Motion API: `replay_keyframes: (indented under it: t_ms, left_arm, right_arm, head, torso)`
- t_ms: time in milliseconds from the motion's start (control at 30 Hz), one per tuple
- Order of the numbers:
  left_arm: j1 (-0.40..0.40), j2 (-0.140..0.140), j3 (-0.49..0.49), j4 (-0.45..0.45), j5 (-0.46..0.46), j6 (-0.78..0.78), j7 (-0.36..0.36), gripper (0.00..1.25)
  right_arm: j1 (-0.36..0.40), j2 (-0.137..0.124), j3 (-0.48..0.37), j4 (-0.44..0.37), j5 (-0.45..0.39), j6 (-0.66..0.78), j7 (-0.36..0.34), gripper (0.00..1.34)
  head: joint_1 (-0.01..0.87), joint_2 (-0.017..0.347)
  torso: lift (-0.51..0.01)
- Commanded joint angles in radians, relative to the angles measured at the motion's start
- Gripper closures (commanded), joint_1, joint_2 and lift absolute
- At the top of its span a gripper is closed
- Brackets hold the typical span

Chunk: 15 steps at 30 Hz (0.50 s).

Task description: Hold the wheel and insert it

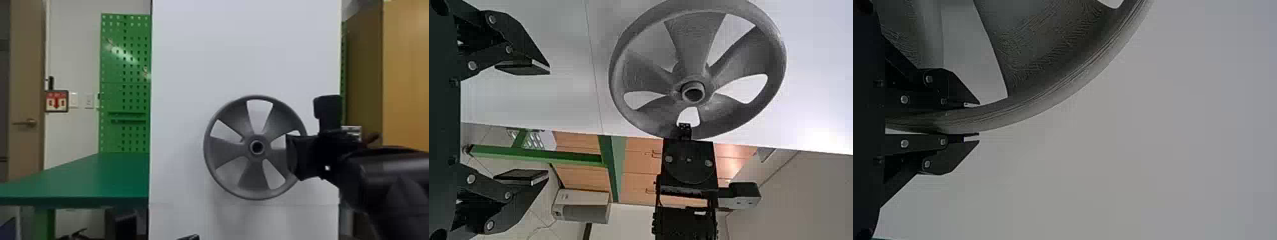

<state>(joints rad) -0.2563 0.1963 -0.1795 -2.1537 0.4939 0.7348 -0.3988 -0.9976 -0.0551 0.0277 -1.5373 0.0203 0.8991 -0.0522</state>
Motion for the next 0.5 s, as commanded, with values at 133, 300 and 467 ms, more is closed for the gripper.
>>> replay_keyframes:
  t_ms: [133,300,467]
  left_arm:
    - [0.0,0.0,0.0,0.0,0.002,0.0,0.0,0.5]
    - [0.002,0.0,0.002,0.0,0.002,0.0,0.0,0.5]
    - [0.002,0.0,0.003,0.0,0.003,0.0,0.0,0.5]
  right_arm:
    - [-0.006,0.001,0.0,0.012,-0.002,-0.006,-0.006,1.02]
    - [-0.004,0.0,0.003,0.011,-0.007,-0.006,-0.006,1.02]
    - [-0.004,0.0,0.005,0.011,-0.01,-0.008,-0.006,1.0]
  head:
    - [0.0,0.015]
    - [0.0,0.015]
    - [0.0,0.015]
  torso:
    - [-0.491]
    - [-0.491]
    - [-0.491]
